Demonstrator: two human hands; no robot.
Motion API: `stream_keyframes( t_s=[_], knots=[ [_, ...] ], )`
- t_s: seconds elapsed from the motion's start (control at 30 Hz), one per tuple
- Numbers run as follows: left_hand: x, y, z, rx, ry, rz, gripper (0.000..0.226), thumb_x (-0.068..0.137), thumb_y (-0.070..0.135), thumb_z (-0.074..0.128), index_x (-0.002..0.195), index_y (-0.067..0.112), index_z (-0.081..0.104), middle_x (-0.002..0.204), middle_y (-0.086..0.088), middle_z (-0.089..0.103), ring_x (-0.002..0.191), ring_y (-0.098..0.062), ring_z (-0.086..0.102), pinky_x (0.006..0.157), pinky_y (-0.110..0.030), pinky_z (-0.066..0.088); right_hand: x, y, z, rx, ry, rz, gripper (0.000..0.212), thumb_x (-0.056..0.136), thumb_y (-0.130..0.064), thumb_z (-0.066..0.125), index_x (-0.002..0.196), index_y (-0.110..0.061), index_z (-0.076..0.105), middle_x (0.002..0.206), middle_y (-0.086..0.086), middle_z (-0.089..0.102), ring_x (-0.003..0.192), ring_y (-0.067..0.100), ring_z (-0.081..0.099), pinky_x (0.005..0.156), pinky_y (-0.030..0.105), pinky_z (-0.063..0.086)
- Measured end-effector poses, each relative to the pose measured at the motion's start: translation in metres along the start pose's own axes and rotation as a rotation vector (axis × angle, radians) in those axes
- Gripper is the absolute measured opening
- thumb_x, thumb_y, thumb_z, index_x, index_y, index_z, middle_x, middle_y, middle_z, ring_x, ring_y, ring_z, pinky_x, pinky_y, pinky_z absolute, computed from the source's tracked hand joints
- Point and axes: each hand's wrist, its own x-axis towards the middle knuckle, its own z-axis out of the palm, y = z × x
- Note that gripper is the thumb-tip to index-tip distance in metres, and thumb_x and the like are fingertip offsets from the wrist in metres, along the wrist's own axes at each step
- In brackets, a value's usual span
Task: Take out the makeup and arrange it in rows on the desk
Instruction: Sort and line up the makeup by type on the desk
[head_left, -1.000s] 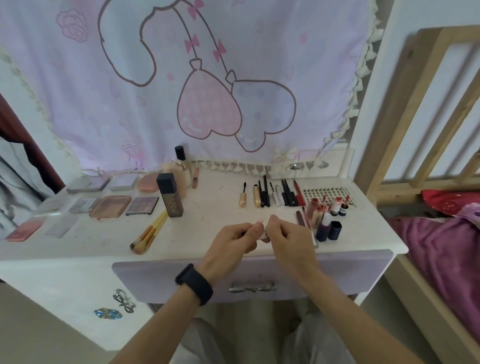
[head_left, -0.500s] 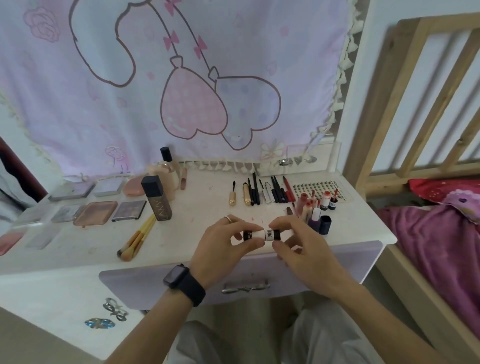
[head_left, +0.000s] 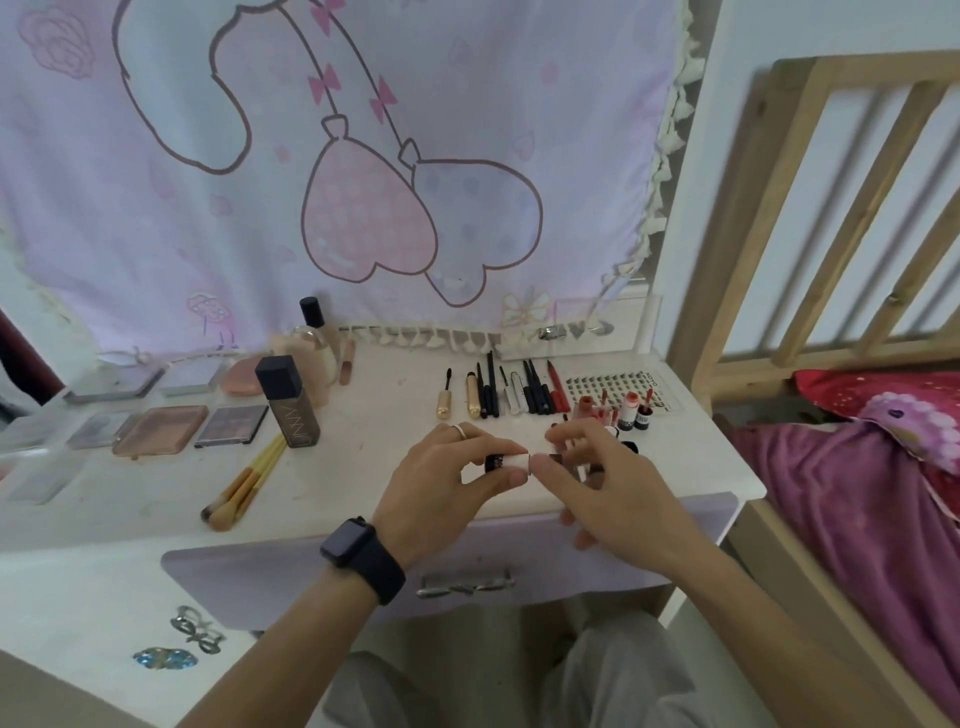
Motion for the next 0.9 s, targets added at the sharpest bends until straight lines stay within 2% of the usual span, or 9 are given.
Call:
stream_keyframes(
  t_s=[0.13,0.2,0.27,0.4,0.53,0.6,0.67,0.77,0.9],
  knots=[
    [0.001,0.004,0.003,0.006,-0.02,0.0,0.028,0.086,0.048,0.067,0.114,0.041,0.071,0.097,0.024,0.058,0.097,-0.001,0.051,0.082,-0.021,0.043,0.001,-0.004,-0.005,-0.032,-0.008,0.011,0.019,0.098,-0.043,0.054,0.096,-0.025,0.061,0.079,-0.002,0.071,0.053,0.014,0.066,0.054,0.029,0.06],
    [0.001,0.003,0.004,-0.009,-0.009,-0.011,0.028,0.086,0.05,0.066,0.113,0.041,0.071,0.096,0.023,0.059,0.097,-0.001,0.051,0.078,-0.018,0.04,0.001,-0.003,-0.008,-0.012,-0.024,-0.025,0.002,0.098,-0.031,0.059,0.099,-0.03,0.06,0.09,-0.003,0.068,0.064,0.015,0.07,0.056,0.028,0.06],
    [0.001,0.002,0.004,-0.022,0.005,-0.027,0.03,0.086,0.052,0.064,0.113,0.04,0.071,0.096,0.022,0.06,0.096,0.0,0.051,0.075,-0.015,0.036,0.001,-0.003,-0.01,-0.003,-0.038,-0.057,0.015,0.096,-0.023,0.065,0.104,-0.034,0.058,0.106,-0.006,0.064,0.076,0.014,0.072,0.061,0.03,0.062],
    [0.0,-0.001,0.003,-0.034,0.013,-0.046,0.029,0.086,0.05,0.065,0.113,0.041,0.07,0.098,0.022,0.061,0.097,0.001,0.051,0.075,-0.012,0.034,0.005,-0.006,-0.011,0.049,-0.054,0.014,0.026,0.093,-0.038,0.066,0.116,-0.031,0.057,0.103,-0.006,0.068,0.074,0.014,0.072,0.06,0.03,0.061],
    [-0.001,-0.001,0.0,-0.022,0.011,-0.039,0.031,0.086,0.051,0.063,0.114,0.04,0.07,0.097,0.021,0.061,0.095,0.001,0.05,0.073,-0.011,0.034,0.008,-0.005,-0.009,0.011,-0.05,-0.001,0.014,0.098,-0.035,0.057,0.103,-0.024,0.066,0.083,-0.004,0.072,0.064,0.016,0.069,0.063,0.035,0.063],
    [-0.002,-0.004,-0.001,-0.024,0.011,-0.046,0.031,0.087,0.051,0.063,0.114,0.04,0.071,0.095,0.021,0.061,0.095,0.001,0.05,0.072,-0.01,0.033,0.007,-0.004,-0.009,-0.025,-0.04,-0.056,0.008,0.098,-0.029,0.06,0.105,-0.031,0.064,0.09,-0.007,0.071,0.071,0.014,0.071,0.067,0.032,0.063],
    [-0.003,-0.007,-0.003,-0.035,0.025,-0.05,0.028,0.087,0.049,0.064,0.113,0.04,0.071,0.093,0.021,0.061,0.094,-0.001,0.051,0.073,-0.011,0.033,0.007,-0.004,-0.008,-0.058,-0.042,-0.107,0.018,0.097,-0.024,0.063,0.11,-0.036,0.061,0.103,-0.012,0.067,0.078,0.011,0.071,0.072,0.031,0.062],
    [-0.003,-0.012,-0.005,-0.033,0.026,-0.061,0.029,0.088,0.05,0.062,0.114,0.04,0.071,0.095,0.02,0.062,0.095,0.0,0.052,0.074,-0.011,0.034,0.009,-0.007,-0.006,-0.063,-0.043,-0.108,0.031,0.093,-0.034,0.066,0.122,-0.04,0.055,0.111,-0.016,0.065,0.081,0.007,0.072,0.072,0.027,0.062],
    [-0.005,-0.015,-0.006,-0.048,0.021,-0.066,0.039,0.083,0.06,0.053,0.113,0.042,0.07,0.097,0.02,0.062,0.095,-0.001,0.052,0.074,-0.012,0.034,0.012,-0.008,-0.003,-0.087,-0.027,-0.045,0.02,0.093,-0.046,0.06,0.11,-0.034,0.06,0.088,-0.011,0.073,0.069,0.01,0.071,0.066,0.028,0.061]
  ],
)
